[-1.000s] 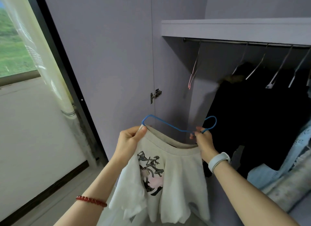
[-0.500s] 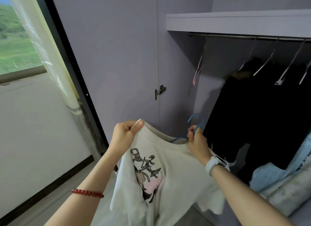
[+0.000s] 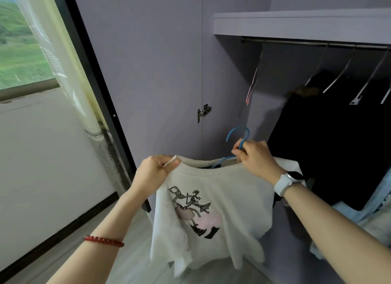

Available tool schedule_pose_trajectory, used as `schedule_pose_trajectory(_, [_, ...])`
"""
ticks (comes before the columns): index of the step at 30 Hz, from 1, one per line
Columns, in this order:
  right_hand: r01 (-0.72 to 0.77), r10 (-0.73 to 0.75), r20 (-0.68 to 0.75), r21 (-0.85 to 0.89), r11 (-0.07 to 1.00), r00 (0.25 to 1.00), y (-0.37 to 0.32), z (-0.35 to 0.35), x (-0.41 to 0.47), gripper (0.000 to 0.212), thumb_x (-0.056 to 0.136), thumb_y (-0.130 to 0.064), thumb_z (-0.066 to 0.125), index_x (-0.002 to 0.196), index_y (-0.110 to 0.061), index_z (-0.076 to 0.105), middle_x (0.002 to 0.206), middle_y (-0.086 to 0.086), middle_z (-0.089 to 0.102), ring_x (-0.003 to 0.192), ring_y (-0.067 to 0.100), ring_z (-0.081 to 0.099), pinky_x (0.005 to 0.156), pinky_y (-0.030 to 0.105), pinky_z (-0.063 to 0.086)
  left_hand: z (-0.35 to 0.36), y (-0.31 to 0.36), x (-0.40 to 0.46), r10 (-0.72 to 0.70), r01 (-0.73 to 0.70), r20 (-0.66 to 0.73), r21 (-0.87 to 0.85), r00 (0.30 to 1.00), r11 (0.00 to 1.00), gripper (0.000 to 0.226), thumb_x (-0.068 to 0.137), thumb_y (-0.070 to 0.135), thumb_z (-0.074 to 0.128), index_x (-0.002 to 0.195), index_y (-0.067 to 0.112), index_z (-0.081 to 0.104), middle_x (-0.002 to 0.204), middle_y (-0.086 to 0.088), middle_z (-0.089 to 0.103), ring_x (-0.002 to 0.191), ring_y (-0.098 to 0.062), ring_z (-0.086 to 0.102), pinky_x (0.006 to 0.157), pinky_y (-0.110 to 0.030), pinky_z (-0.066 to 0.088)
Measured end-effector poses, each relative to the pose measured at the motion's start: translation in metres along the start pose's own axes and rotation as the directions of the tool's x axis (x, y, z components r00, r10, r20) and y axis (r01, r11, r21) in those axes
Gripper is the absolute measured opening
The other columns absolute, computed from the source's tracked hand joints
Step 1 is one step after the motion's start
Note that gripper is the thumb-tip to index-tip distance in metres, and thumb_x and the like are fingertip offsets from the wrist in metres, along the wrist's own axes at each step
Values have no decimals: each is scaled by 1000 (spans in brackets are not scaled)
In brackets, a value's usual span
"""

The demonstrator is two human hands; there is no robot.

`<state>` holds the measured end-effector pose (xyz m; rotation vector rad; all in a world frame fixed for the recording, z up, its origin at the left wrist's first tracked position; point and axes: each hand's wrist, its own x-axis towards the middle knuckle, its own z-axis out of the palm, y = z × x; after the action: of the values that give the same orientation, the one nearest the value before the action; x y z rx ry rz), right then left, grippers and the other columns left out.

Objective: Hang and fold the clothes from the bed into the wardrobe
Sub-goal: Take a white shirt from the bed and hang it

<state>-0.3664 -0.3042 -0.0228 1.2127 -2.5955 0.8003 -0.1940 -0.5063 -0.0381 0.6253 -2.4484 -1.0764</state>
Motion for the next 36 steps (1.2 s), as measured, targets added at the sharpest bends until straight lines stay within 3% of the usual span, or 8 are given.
schedule_pose_trajectory(7, [-59,147,-146,483,873,978,1,-5,1,31,91,-4,53,71,-27,48,55,-3,53,51,-2,53,64,13,41,18,3,3,15,-25,56,177,998,984,27,92,42,52,86,24,71,58,-11,46,59,-22,36,59,-31,36])
schedule_pose_trajectory(11, [-113,138,-26,439,891,990,2,-6,-6,27,93,-4,49,72,-22,48,57,-1,50,52,0,50,60,12,38,16,6,0,78,-129,143,387,987,913,37,93,45,49,63,24,46,59,1,44,63,-20,40,57,-29,31])
schedule_pose_trajectory(16, [-89,64,113,234,968,992,3,8,-18,11,93,-12,51,82,-15,52,60,-11,48,63,17,51,71,32,41,34,13,-8,228,-230,58,426,972,875,35,94,46,46,80,17,59,65,8,45,70,-18,42,61,-26,30])
schedule_pose_trajectory(22, [-103,204,-184,447,889,961,22,-3,-15,15,94,-3,47,83,-14,48,64,-10,47,60,9,47,70,35,40,23,2,7,137,-227,223,456,965,861,26,92,41,52,114,29,58,106,9,61,104,-21,54,77,-31,44])
schedule_pose_trajectory(25, [-134,229,-176,432,892,958,34,-9,-20,11,94,-4,47,86,-11,48,67,-6,49,63,11,48,71,30,38,17,-19,6,-13,-122,273,474,962,872,29,90,36,55,69,20,46,74,0,56,81,-26,53,65,-31,40])
schedule_pose_trajectory(28, [-158,216,-125,364,918,968,37,-9,-25,10,94,-4,46,87,-9,49,80,4,56,77,19,54,72,20,38,15,-19,5,-25,-73,151,608,988,790,44,85,55,55,62,19,41,62,4,50,69,-22,50,54,-27,30])
schedule_pose_trajectory(32, [-192,239,-100,347,918,966,37,-5,-32,9,95,-4,46,87,-9,49,82,6,55,79,20,53,65,16,35,11,-15,16,172,-151,-1,475,985,867,32,84,54,58,85,22,62,83,5,57,79,-19,54,63,-27,36])
schedule_pose_trajectory(36, [-212,268,-108,368,905,957,27,3,-34,8,94,-8,47,88,-11,49,82,8,57,79,22,55,72,23,37,40,-15,10,342,-411,227,499,912,763,79,80,72,21,124,19,59,116,-2,61,106,-27,57,84,-38,43])
